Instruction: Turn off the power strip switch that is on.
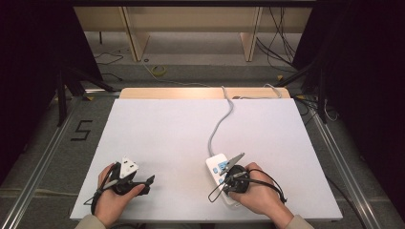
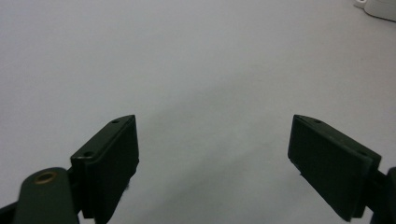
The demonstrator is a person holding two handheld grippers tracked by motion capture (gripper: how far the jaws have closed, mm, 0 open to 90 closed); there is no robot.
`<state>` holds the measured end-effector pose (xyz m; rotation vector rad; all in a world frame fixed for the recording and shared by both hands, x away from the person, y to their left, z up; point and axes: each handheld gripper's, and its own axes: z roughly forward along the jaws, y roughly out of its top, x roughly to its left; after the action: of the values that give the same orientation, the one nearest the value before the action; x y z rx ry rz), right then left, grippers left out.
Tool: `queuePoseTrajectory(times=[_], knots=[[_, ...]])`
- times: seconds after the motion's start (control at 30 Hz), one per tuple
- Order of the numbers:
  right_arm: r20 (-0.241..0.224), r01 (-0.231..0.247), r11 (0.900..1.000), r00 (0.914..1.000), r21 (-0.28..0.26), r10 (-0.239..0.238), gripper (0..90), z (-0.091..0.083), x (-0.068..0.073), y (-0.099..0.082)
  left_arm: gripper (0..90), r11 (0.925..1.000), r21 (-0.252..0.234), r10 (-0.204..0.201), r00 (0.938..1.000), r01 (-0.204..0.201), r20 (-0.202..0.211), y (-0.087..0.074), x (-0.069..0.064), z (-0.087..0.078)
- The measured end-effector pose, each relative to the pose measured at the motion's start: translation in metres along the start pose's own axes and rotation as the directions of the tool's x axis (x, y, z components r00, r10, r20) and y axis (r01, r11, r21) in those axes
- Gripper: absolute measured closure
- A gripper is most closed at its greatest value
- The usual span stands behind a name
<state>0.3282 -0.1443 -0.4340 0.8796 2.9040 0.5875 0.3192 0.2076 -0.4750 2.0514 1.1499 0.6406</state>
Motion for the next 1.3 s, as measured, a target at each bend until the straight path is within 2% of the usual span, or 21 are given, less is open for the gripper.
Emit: queuePoseTrajectory(times=[0.7,1.3], knots=[[0.044,0.011,0.9993,0.999,0.036,-0.012,90.0,0.0008,0.007,0.0044,16.0,1.0,0.002,0.003,1.0,-0.003,-0.001,0.0001,-0.0005,0.0],[0.053,-0.009,0.9992,0.9986,0.04,0.007,90.0,0.0016,0.0081,0.005,16.0,1.0,0.0,0.005,1.0,-0.005,-0.001,0.0004,-0.0011,0.0003]])
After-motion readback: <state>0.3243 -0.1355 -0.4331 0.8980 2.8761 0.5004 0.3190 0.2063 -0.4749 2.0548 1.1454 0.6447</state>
